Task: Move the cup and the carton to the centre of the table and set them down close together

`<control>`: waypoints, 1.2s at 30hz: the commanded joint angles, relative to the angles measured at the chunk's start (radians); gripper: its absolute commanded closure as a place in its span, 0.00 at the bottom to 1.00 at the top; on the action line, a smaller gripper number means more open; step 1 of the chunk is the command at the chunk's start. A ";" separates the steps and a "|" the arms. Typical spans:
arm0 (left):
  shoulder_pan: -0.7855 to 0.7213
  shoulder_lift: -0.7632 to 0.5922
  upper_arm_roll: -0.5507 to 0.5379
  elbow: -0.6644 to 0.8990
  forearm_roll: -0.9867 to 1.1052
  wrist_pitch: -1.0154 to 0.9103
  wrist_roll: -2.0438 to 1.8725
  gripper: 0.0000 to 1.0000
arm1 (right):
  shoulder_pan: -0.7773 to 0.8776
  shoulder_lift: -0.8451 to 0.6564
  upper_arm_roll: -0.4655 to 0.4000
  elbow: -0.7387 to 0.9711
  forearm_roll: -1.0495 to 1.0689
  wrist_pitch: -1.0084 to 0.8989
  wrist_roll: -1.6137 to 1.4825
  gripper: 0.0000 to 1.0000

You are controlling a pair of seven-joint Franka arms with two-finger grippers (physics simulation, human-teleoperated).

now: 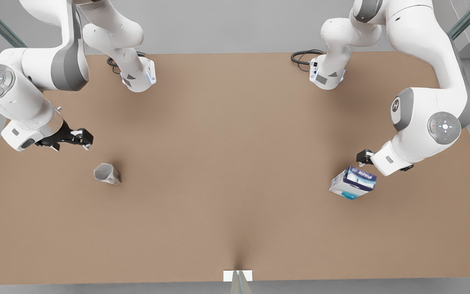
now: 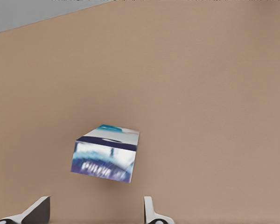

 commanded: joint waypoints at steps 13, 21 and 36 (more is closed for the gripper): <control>0.000 0.031 0.000 0.002 0.001 0.000 -0.002 0.00 | -0.105 0.019 0.000 -0.428 -0.038 0.402 -0.021 0.00; -0.001 0.039 -0.002 0.002 0.001 -0.002 -0.003 0.00 | -0.132 0.069 0.000 -0.515 -0.027 0.567 -0.029 0.00; -0.001 0.057 -0.002 0.000 0.001 -0.002 -0.003 0.00 | -0.197 0.153 0.000 -0.608 -0.027 0.729 -0.053 0.00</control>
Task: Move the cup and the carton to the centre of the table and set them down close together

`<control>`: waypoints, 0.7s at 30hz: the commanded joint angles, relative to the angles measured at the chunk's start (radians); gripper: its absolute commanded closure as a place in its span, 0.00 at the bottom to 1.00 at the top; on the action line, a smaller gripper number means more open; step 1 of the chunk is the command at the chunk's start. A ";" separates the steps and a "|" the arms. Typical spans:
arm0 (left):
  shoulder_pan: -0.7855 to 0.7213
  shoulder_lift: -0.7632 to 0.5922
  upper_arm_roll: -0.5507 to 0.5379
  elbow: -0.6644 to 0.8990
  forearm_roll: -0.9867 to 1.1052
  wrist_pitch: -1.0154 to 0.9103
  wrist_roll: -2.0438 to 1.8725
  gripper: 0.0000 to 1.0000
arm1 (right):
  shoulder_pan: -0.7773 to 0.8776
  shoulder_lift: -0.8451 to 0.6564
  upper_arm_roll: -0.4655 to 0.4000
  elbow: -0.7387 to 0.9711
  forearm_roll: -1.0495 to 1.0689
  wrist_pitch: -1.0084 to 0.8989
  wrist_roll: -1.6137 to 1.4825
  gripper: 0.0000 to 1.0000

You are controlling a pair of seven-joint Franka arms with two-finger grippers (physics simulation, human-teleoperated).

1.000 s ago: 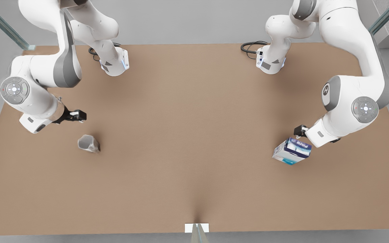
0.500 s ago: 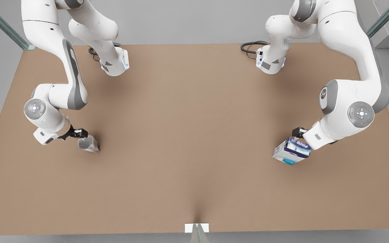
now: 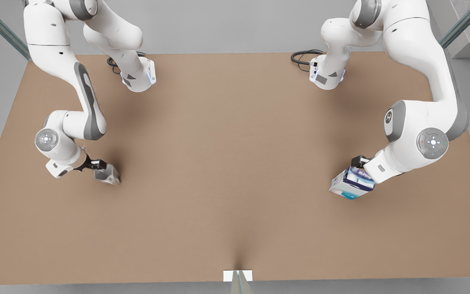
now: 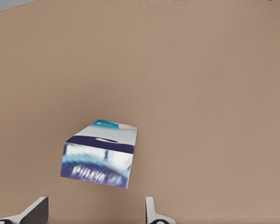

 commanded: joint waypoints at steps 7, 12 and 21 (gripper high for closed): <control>0.000 0.009 0.000 -0.001 -0.012 0.000 0.000 0.00 | 0.001 0.031 0.000 -0.002 0.002 0.015 -0.009 0.00; 0.000 0.011 0.000 -0.001 -0.012 0.000 0.002 0.00 | -0.002 0.064 0.000 -0.002 0.003 0.041 -0.008 0.00; 0.000 0.017 0.000 -0.001 -0.012 0.000 0.002 0.00 | -0.030 0.093 0.000 -0.009 0.003 0.043 -0.009 0.00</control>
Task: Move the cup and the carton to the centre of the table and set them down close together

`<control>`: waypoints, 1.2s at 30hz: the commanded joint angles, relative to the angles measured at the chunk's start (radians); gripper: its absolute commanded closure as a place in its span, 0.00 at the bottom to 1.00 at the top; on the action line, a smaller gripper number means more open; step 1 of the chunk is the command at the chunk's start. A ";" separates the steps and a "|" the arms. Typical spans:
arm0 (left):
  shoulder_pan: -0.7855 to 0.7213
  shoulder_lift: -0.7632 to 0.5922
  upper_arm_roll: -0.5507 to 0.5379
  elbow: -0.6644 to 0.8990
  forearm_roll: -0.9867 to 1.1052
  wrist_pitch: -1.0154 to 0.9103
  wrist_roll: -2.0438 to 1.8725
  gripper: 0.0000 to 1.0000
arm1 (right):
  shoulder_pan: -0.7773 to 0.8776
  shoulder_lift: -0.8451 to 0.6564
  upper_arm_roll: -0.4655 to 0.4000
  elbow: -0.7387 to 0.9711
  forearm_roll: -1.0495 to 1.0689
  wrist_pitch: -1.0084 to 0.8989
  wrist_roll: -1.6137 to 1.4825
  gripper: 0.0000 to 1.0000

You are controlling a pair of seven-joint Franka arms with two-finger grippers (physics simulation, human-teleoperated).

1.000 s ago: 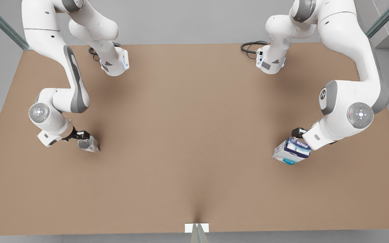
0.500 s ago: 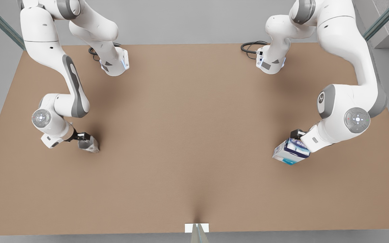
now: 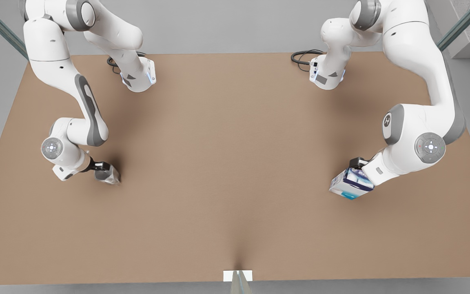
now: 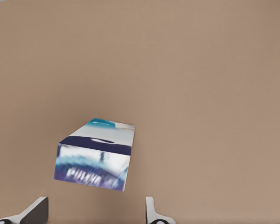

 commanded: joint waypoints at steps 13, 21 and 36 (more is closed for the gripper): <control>0.002 0.000 0.000 0.000 0.000 -0.002 0.000 0.00 | 0.000 0.039 0.000 0.008 0.000 0.014 0.003 0.79; 0.002 0.000 0.000 0.000 0.000 -0.002 0.000 0.00 | 0.012 0.034 0.003 0.028 -0.002 0.000 0.003 0.79; 0.002 -0.002 0.005 0.002 0.000 -0.003 0.003 0.00 | 0.187 -0.004 0.100 0.275 0.002 -0.232 0.094 0.79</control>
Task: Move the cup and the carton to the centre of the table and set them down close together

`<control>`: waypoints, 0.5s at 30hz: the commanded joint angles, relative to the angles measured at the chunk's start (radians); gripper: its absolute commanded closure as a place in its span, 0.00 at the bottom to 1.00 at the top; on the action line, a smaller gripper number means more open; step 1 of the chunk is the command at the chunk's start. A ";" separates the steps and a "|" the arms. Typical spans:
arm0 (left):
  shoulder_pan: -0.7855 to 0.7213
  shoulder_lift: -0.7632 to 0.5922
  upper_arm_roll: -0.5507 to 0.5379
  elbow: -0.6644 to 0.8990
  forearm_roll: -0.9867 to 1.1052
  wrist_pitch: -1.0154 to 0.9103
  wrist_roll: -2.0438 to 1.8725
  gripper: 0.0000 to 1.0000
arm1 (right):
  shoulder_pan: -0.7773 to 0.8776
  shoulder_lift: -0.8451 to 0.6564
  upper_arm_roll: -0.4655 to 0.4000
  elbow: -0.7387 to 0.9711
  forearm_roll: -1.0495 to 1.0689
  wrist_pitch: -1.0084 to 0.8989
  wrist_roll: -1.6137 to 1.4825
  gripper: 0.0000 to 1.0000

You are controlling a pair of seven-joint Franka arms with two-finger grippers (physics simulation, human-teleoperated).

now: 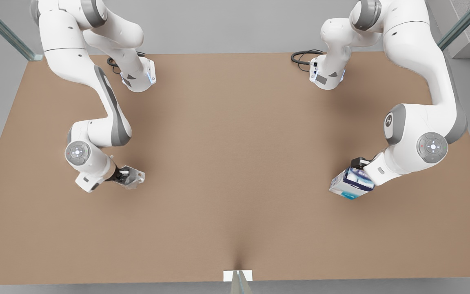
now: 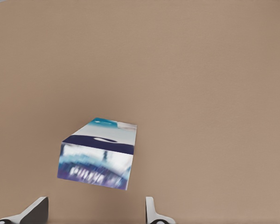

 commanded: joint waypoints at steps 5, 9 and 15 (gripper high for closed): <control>0.018 0.000 -0.001 0.000 0.000 0.000 0.002 0.00 | 0.210 0.076 -0.001 0.230 0.032 -0.119 0.283 0.79; 0.020 0.000 0.000 0.000 0.000 0.000 -0.003 0.00 | 0.422 0.332 -0.113 0.558 0.121 -0.164 0.376 0.79; 0.050 -0.022 0.023 -0.038 0.000 0.012 -0.492 0.00 | 0.555 0.634 -0.192 0.917 0.141 -0.186 0.406 0.79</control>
